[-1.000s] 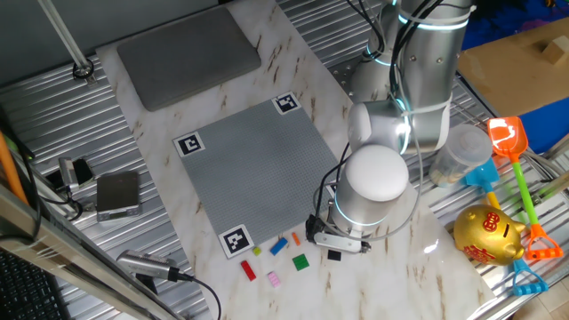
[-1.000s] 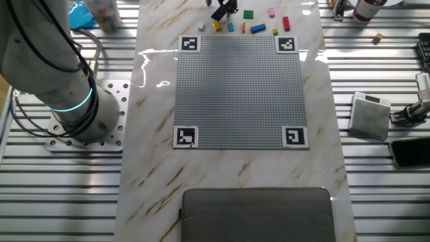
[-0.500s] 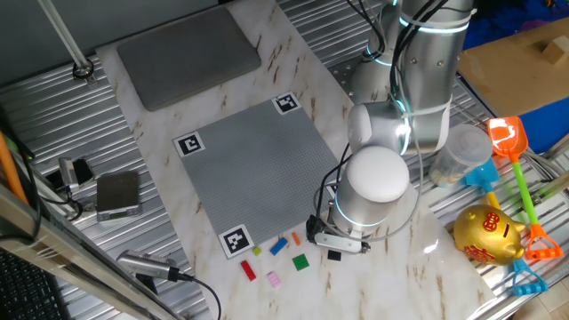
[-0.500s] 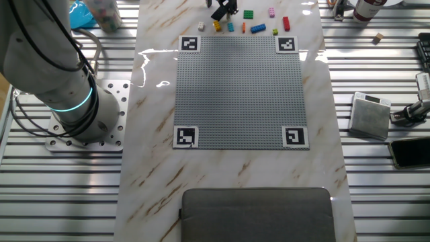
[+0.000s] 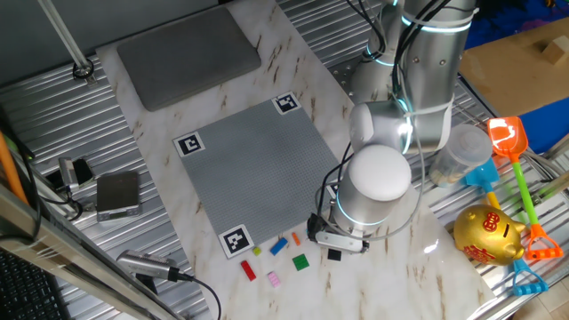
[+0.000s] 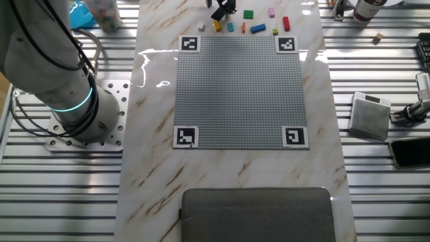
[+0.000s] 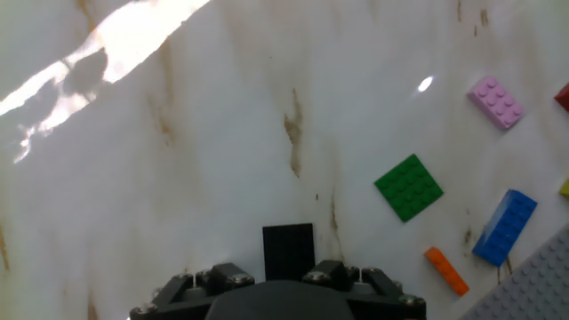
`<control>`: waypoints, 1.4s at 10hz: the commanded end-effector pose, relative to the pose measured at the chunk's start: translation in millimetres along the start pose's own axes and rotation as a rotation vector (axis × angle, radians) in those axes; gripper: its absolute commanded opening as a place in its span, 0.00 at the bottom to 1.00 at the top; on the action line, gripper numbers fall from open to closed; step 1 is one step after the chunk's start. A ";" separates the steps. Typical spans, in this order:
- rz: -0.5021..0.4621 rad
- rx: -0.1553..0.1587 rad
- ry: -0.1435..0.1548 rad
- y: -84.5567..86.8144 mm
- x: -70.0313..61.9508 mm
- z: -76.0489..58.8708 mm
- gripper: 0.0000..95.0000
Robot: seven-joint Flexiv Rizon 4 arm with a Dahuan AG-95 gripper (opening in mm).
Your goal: Build with small Lego blocks
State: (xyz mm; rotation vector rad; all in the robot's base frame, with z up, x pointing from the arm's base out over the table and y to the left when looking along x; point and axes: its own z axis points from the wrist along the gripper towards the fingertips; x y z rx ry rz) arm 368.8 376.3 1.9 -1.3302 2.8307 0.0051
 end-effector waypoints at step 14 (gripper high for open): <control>0.049 0.000 0.002 0.2 -1.5 -11.8 0.00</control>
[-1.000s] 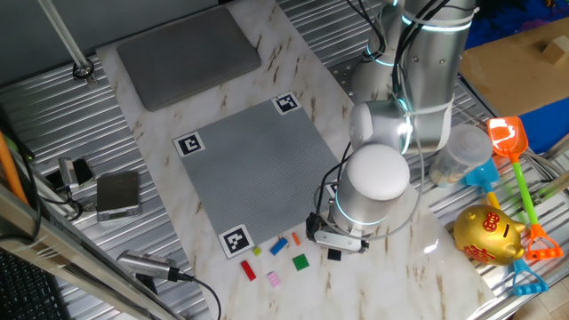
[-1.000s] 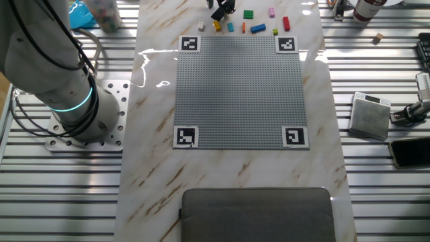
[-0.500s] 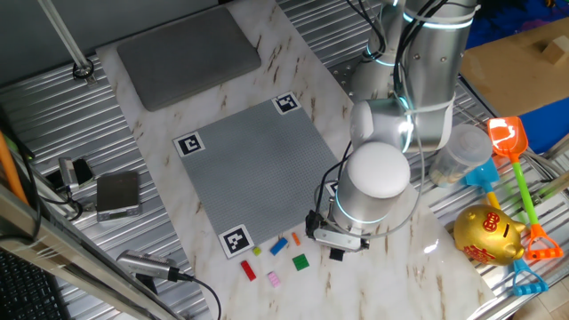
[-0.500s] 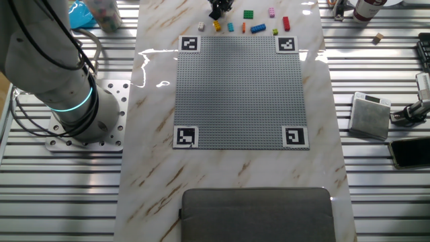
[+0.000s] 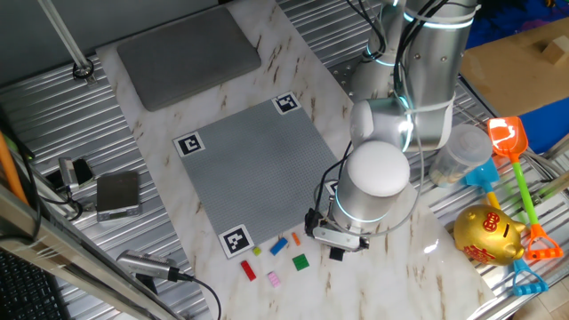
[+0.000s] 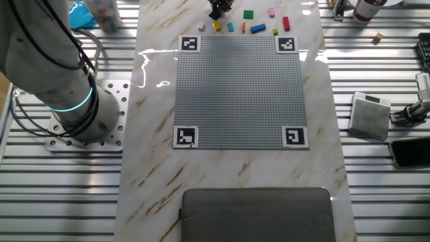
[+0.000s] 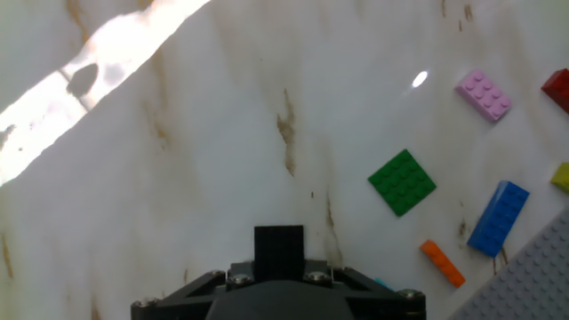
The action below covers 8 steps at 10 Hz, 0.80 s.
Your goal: Build with small Lego blocks
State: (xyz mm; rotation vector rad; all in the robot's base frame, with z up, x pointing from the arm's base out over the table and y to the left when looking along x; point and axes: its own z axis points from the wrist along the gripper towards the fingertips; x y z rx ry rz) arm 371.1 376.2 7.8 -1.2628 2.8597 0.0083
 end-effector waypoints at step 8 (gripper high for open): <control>-0.078 -0.016 0.017 -25.2 9.4 -34.7 0.00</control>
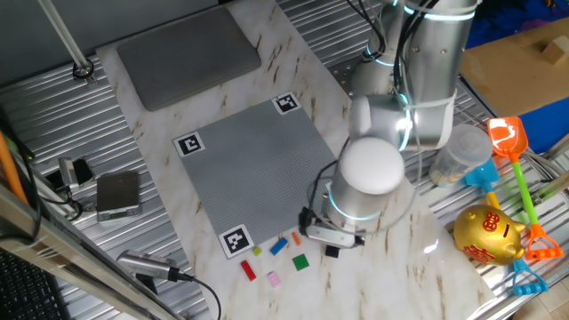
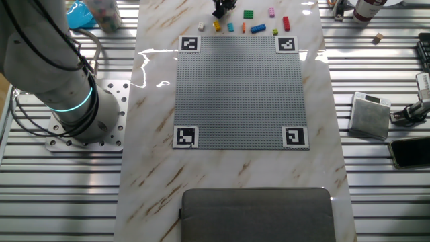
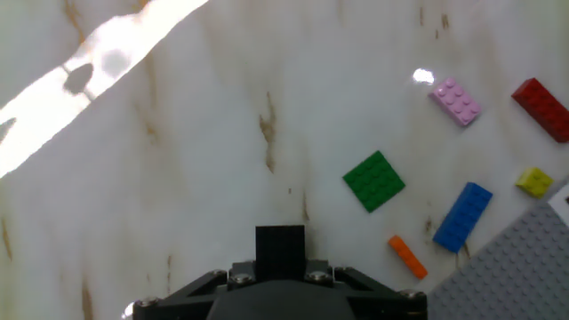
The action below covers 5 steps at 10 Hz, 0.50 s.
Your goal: Build with small Lego blocks
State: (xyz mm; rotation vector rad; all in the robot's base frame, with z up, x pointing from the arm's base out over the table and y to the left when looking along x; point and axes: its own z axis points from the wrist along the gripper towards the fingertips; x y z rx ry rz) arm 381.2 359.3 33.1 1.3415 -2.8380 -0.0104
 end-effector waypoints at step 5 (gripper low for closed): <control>-0.179 0.000 0.013 -52.9 37.2 -28.7 0.00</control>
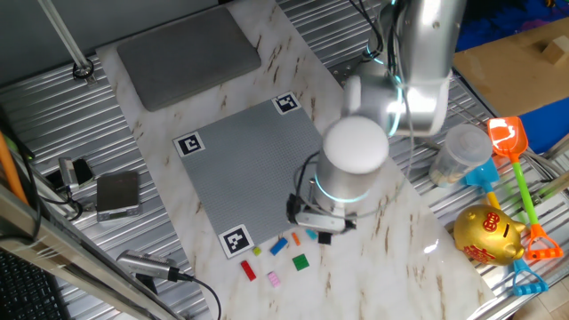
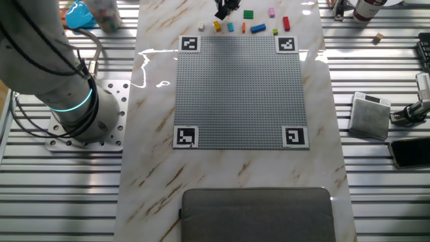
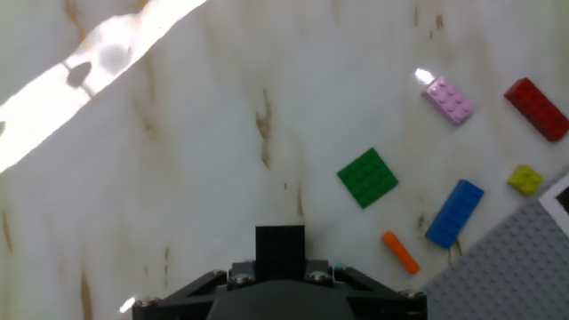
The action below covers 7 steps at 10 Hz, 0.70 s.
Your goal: Build with small Lego blocks
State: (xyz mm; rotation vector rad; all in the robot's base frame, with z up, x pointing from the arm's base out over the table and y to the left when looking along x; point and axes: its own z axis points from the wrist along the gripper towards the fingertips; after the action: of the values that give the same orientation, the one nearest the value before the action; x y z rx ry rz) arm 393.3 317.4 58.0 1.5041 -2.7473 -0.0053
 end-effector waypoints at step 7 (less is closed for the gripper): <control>-0.108 -0.002 0.017 -38.1 20.7 0.3 0.00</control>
State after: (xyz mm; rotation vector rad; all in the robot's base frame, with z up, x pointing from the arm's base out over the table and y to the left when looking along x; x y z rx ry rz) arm 415.9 281.0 56.0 1.6347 -2.6504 0.0011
